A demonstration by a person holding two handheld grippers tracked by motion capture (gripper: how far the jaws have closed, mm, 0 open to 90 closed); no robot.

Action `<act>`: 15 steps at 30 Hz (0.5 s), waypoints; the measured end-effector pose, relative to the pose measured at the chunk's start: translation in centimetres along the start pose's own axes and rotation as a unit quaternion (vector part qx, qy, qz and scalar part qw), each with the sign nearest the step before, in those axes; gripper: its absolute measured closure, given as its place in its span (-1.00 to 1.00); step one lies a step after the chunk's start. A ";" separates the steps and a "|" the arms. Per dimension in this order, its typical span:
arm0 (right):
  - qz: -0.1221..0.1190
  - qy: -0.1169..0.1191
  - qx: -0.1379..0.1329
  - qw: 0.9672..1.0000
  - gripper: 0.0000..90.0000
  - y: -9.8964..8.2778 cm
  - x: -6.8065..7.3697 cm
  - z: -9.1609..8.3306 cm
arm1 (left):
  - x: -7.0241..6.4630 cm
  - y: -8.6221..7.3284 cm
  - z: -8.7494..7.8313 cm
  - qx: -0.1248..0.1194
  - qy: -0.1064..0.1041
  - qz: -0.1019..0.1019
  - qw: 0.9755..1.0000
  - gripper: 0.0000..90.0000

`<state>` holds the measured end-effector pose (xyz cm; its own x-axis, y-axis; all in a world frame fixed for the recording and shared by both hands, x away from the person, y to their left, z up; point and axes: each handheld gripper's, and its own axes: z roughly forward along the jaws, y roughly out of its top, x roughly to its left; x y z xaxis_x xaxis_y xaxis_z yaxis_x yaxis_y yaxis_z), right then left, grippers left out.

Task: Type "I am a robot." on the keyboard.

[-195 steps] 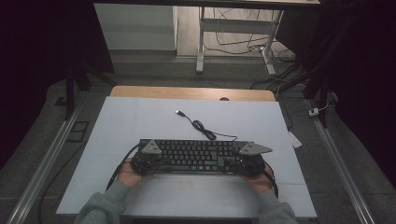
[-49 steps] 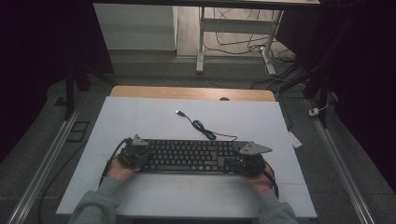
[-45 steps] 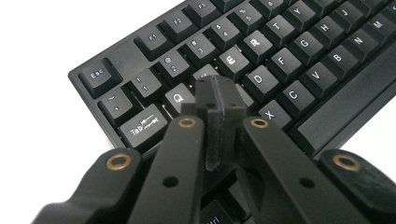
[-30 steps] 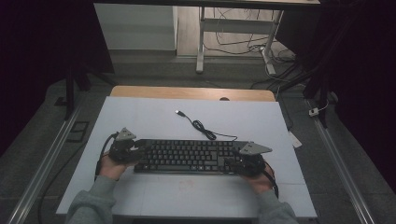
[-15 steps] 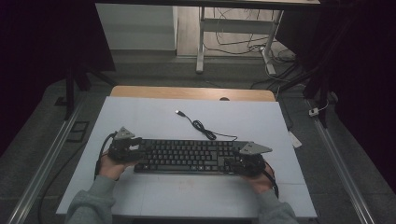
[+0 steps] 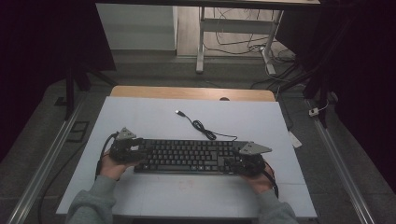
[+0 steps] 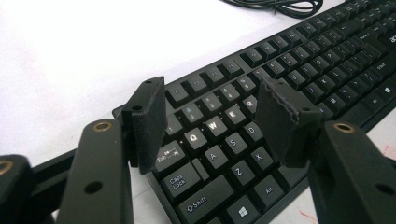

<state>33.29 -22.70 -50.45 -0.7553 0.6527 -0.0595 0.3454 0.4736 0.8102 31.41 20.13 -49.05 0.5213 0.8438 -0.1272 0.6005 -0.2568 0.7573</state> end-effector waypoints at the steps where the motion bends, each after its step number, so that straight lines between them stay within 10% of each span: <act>1: 0.000 0.000 0.000 1.000 0.12 0.0 0.0 0.0 | -0.1 0.0 0.0 0.000 0.001 0.000 1.000 -0.05; 15: -0.001 -0.003 0.003 1.000 0.12 0.0 0.1 0.0 | -1.4 0.3 1.0 0.010 -0.013 0.018 1.000 -0.04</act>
<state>33.26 -22.62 -50.46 -0.7529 0.6549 -0.0653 0.3469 0.4792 0.8062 31.48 18.36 -49.30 0.5573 0.8220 -0.1169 0.5932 -0.2957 0.7488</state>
